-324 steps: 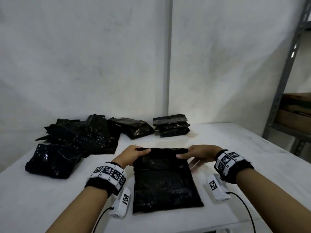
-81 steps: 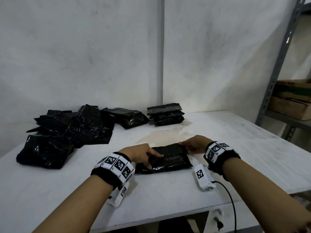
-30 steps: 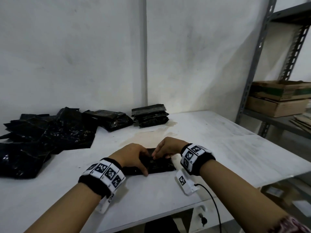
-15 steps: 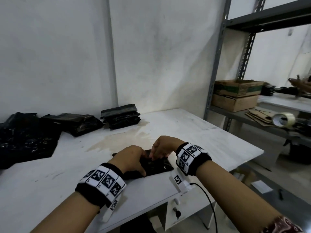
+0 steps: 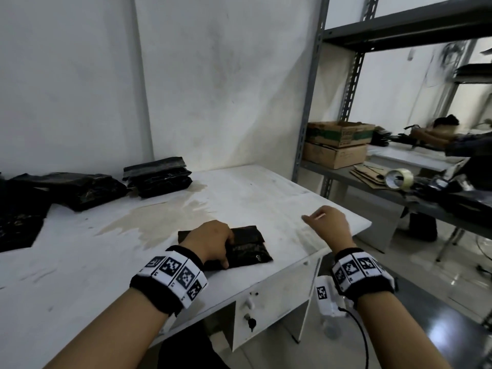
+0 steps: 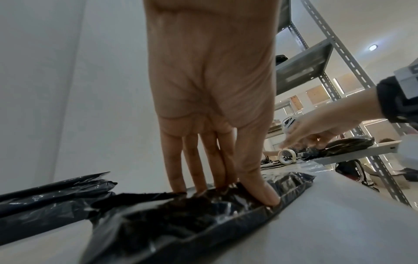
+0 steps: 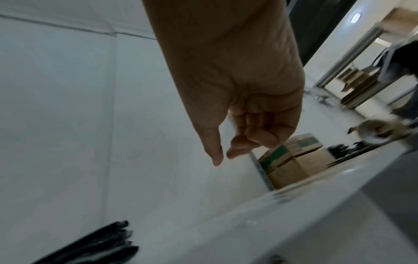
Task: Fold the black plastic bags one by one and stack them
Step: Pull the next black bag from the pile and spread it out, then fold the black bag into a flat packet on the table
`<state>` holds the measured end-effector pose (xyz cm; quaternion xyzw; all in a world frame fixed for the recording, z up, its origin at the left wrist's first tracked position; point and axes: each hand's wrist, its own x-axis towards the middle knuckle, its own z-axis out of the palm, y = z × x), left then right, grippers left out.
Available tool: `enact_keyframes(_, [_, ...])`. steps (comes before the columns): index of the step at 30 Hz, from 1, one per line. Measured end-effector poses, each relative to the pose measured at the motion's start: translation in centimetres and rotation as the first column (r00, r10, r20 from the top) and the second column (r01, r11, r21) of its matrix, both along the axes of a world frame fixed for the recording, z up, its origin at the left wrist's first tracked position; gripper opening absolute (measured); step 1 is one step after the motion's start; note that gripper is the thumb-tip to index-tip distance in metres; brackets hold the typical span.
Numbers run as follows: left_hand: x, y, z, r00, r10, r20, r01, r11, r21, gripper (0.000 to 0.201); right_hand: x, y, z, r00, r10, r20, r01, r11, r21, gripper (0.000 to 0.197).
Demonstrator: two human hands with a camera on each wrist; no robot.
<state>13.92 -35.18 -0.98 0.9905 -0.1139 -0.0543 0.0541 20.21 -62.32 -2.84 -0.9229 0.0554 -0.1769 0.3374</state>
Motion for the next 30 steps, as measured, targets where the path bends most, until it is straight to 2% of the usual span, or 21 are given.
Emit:
enact_keyframes(2, [0.1,-0.1,0.1,1.000,0.020,-0.009,-0.020,1.000,-0.006,0.058,-0.9,-2.0,-0.7,0.992,-0.110,-0.061,0.106,0.992,-0.066,0.043])
enact_keyframes(4, [0.2,-0.2,0.2,0.999,0.031,-0.013,-0.031,0.999,-0.011,0.057,-1.8,-3.2,-1.5,0.972,-0.155,-0.178,0.129,0.981,-0.148,0.055])
enact_keyframes(6, [0.2,-0.4,0.3,0.999,0.042,-0.013,-0.042,0.999,-0.016,0.055,-2.6,-3.4,-2.3,0.956,-0.146,-0.253,0.112,0.983,-0.144,0.058])
enact_keyframes(10, [0.1,-0.7,0.3,0.999,0.048,-0.015,-0.048,0.999,-0.010,0.053,-3.1,-2.6,-3.2,0.944,-0.022,-0.330,0.015,1.000,-0.026,0.050])
enact_keyframes(18, [0.9,-0.1,0.2,0.999,0.037,-0.030,-0.038,0.999,-0.031,0.052,-2.4,-2.3,-2.9,0.922,-0.018,-0.386,0.079,0.987,0.142,0.036])
enact_keyframes(20, [1.3,-0.2,0.0,0.999,0.022,-0.036,-0.023,1.000,-0.012,0.052,-2.8,-2.2,-2.2,0.913,-0.040,-0.407,0.100,0.987,0.127,0.033])
enact_keyframes(23, [1.6,-0.8,-0.3,1.000,-0.006,-0.011,0.006,0.998,0.067,0.052,-3.4,-1.3,-1.4,0.888,-0.140,-0.439,0.109,0.989,-0.096,0.039])
enact_keyframes(24, [1.7,-1.1,-0.5,1.000,-0.014,0.007,0.013,0.996,0.086,0.050,-3.5,-1.0,-1.2,0.886,-0.176,-0.428,0.135,0.983,-0.124,0.042])
enact_keyframes(27, [1.5,-1.7,-0.6,0.999,-0.036,0.027,0.033,0.992,0.119,0.040,-3.2,-0.8,-1.7,0.890,-0.267,-0.371,0.214,0.961,-0.177,0.049])
enact_keyframes(30, [1.3,-1.6,-0.4,0.999,-0.048,0.019,0.045,0.990,0.132,0.038,-3.5,-0.7,-1.9,0.900,-0.281,-0.333,0.237,0.957,-0.169,0.044])
